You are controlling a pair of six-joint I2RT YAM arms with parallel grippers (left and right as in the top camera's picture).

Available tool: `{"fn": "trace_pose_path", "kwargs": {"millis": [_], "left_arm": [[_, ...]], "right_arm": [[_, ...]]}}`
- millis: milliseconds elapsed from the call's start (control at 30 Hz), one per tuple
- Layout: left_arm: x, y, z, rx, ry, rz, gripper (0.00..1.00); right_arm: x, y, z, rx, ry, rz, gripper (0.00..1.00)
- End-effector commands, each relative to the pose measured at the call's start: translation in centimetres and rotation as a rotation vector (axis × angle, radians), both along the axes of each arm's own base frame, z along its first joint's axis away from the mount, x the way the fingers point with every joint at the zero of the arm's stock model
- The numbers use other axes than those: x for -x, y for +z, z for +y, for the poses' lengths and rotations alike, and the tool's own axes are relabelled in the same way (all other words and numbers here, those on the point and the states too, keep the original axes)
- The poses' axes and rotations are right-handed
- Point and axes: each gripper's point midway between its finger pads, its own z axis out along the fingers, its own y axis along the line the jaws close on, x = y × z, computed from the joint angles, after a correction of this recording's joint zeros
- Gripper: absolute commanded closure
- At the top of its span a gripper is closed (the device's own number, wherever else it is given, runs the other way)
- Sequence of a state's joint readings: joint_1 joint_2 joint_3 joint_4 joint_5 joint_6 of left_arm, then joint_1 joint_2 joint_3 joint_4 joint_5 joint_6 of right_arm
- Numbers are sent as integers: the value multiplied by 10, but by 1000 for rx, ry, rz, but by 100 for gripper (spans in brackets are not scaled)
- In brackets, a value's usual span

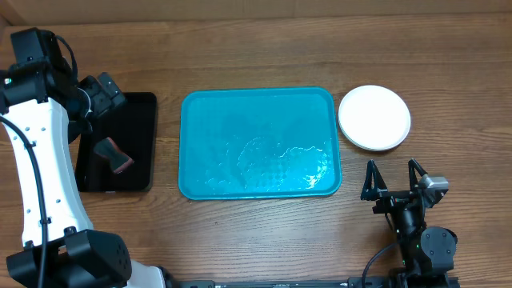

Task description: Clean dirty plates on tray and stack at the side

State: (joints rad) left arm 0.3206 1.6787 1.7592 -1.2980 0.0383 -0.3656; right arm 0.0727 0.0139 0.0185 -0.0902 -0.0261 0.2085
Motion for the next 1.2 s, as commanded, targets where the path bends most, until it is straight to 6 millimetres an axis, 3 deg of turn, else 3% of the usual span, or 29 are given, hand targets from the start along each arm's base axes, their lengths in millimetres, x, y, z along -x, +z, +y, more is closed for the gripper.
{"fn": "trace_pose_path", "kwargs": {"millis": [0, 233, 533, 700, 833, 1033, 1167], "left_arm": [[-2, 2, -3, -1, -23, -6, 0], [-2, 1, -3, -3, -23, -3, 0], [14, 0, -8, -19, -40, 31, 0], [17, 15, -31, -71, -113, -113, 0], [23, 15, -57, -121, -209, -277, 0], [52, 8, -99, -197, -405, -570, 0], [73, 10, -113, -251, -471, -772, 0]], "right_arm": [[0, -1, 0, -1, -2, -6, 0], [0, -1, 0, -1, -2, -6, 0], [0, -1, 0, -1, -2, -6, 0], [0, -1, 0, -1, -2, -6, 0], [0, -1, 0, -1, -2, -6, 0], [0, -1, 0, -1, -2, -6, 0], [0, -1, 0, -1, -2, -6, 0]]}}
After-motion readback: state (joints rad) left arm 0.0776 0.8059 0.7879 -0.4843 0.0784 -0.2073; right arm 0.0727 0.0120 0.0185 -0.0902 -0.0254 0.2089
